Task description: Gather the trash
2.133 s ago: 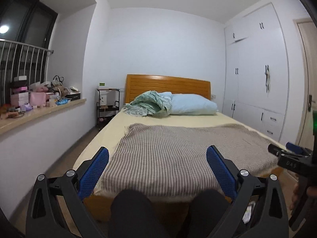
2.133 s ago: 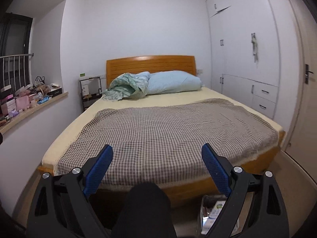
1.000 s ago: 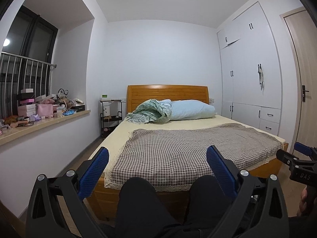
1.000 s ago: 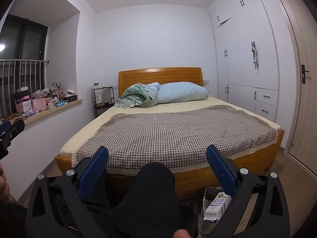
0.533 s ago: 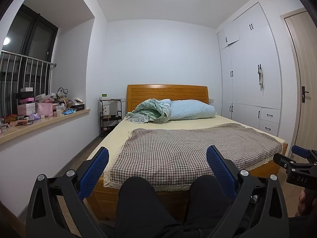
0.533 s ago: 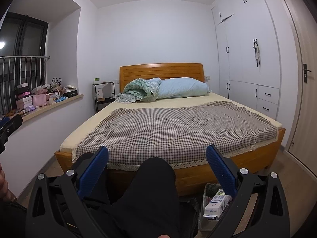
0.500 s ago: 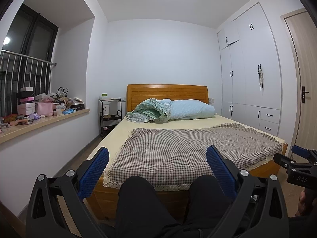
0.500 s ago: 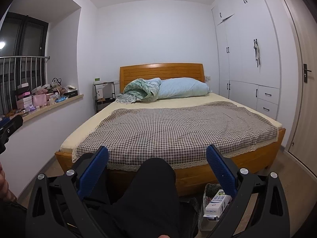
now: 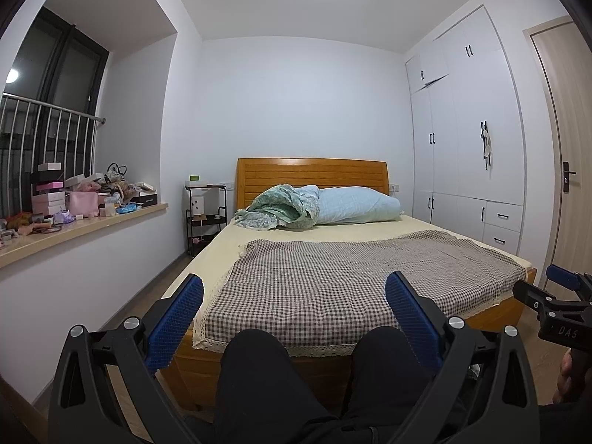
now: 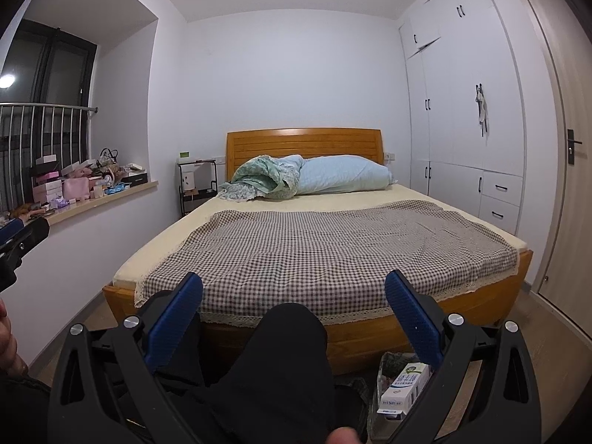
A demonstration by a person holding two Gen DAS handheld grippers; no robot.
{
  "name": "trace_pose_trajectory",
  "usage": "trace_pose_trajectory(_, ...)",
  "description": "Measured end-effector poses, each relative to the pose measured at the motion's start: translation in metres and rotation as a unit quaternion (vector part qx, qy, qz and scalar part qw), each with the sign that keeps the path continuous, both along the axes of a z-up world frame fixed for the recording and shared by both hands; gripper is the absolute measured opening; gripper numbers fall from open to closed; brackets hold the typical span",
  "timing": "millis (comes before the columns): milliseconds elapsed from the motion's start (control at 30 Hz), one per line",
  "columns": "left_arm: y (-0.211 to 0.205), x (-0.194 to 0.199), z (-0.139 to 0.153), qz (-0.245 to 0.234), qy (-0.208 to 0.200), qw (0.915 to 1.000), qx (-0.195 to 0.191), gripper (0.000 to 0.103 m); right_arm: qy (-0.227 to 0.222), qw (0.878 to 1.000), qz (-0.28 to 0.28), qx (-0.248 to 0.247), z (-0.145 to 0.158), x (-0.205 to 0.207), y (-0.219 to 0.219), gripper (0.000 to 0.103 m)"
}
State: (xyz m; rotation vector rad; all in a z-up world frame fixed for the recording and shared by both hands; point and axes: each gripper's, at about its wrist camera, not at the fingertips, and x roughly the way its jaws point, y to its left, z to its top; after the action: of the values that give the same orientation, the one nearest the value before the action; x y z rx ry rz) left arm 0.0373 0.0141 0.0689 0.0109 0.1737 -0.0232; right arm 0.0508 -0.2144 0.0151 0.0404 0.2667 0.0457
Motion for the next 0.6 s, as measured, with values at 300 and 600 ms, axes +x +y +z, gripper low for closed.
trace_pose_trajectory(300, -0.001, 0.0015, -0.002, 0.0, 0.001, 1.0, 0.0, 0.096, 0.0, 1.0, -0.001, -0.009, -0.0026, 0.0001, 0.0027, 0.095)
trace_pose_trajectory(600, -0.0018, 0.0019, -0.0031, 0.0, 0.002, 1.0, -0.003, 0.096, 0.0, 1.0, -0.006, -0.009, -0.001, 0.0001, 0.0052, 0.095)
